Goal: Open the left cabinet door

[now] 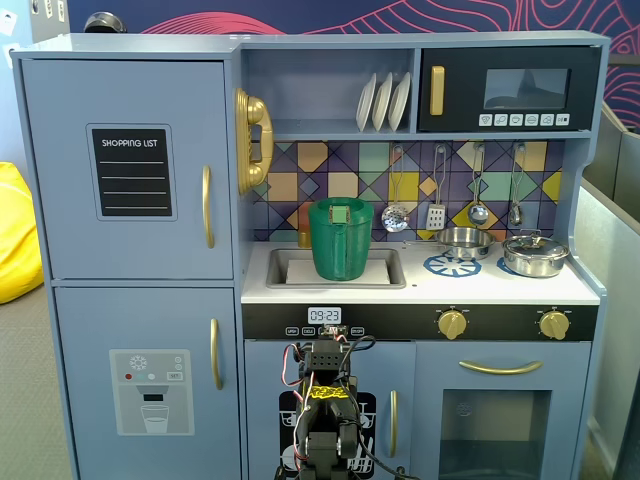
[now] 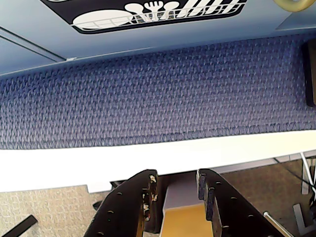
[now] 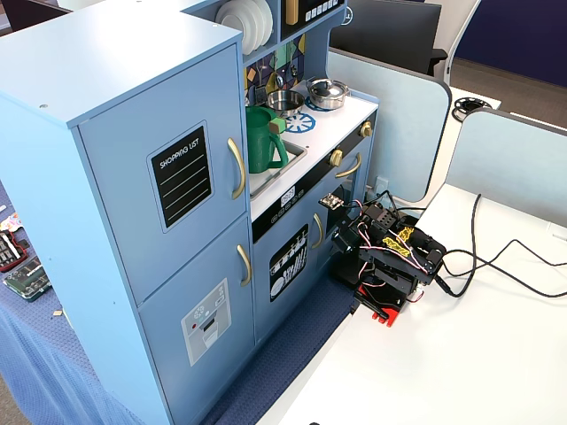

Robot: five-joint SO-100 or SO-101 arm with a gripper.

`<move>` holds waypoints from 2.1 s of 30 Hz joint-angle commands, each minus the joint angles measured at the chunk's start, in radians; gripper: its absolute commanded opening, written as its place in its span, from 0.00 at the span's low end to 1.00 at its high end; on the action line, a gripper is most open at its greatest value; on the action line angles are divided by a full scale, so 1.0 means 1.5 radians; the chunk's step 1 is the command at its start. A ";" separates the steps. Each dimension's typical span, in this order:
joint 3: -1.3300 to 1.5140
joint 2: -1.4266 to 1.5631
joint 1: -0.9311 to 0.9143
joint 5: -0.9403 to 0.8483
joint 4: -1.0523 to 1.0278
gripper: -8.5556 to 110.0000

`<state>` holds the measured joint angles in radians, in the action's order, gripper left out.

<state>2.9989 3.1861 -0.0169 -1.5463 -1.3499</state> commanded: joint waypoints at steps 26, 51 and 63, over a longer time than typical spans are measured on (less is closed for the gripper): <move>-0.066 -0.016 0.299 -0.082 0.436 0.07; -0.628 -0.437 0.450 -0.064 0.739 0.21; -0.846 -0.628 0.489 -0.109 0.760 0.21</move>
<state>1.8500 2.2872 0.6826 -1.6766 -0.2485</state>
